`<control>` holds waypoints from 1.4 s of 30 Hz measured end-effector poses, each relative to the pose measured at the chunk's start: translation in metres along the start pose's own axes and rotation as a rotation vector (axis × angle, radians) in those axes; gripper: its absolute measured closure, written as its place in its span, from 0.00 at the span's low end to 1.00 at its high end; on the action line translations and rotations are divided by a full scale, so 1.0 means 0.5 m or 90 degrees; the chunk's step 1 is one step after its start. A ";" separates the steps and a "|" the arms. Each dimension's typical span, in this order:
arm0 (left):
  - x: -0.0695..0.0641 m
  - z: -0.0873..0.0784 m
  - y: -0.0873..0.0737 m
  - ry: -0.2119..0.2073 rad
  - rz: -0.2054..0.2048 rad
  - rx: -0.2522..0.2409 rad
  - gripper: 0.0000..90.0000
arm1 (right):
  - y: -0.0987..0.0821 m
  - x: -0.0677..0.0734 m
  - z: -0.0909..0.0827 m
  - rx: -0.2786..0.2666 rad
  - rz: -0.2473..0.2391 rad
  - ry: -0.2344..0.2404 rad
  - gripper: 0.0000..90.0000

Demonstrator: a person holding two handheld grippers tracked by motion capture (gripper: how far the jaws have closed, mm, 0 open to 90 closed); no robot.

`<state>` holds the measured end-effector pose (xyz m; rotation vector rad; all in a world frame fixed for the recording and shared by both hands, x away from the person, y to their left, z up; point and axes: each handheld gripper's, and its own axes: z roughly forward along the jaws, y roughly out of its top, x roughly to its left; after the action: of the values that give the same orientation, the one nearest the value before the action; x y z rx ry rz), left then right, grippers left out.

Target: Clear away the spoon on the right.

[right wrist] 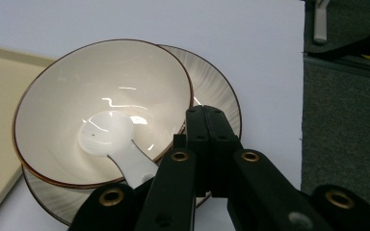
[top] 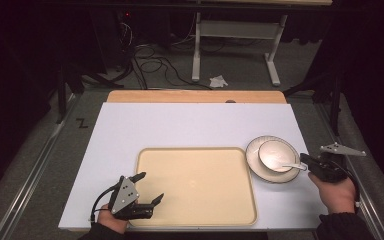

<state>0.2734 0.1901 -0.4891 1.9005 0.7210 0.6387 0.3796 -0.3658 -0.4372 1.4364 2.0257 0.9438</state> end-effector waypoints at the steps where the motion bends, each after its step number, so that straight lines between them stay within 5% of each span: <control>1: 0.000 0.000 0.000 0.001 0.000 0.000 0.18 | -0.002 -0.001 -0.001 0.000 -0.001 -0.002 1.00; 9: -0.001 0.000 0.000 -0.001 0.002 0.000 0.18 | -0.051 0.015 -0.030 -0.037 -0.002 0.005 1.00; 17: -0.001 0.000 0.000 0.001 0.002 0.001 0.18 | -0.084 0.071 -0.043 -0.075 -0.021 0.020 1.00; 24: 0.000 0.001 -0.001 0.001 0.004 0.002 0.18 | -0.090 0.102 -0.035 -0.087 -0.036 0.027 1.00; 32: -0.001 0.004 0.000 0.001 0.003 0.004 0.18 | -0.080 0.105 -0.046 -0.112 -0.032 0.022 1.00; 37: -0.001 0.001 -0.001 0.001 0.003 0.000 0.18 | -0.047 0.121 -0.055 -0.166 -0.001 0.034 0.99; 42: 0.000 -0.001 -0.001 -0.001 0.002 -0.004 0.18 | -0.060 0.138 -0.064 -0.197 0.017 0.055 0.92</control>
<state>0.2730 0.1907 -0.4893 1.8966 0.7151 0.6401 0.3150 -0.3152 -0.4389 1.2748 1.8253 1.2866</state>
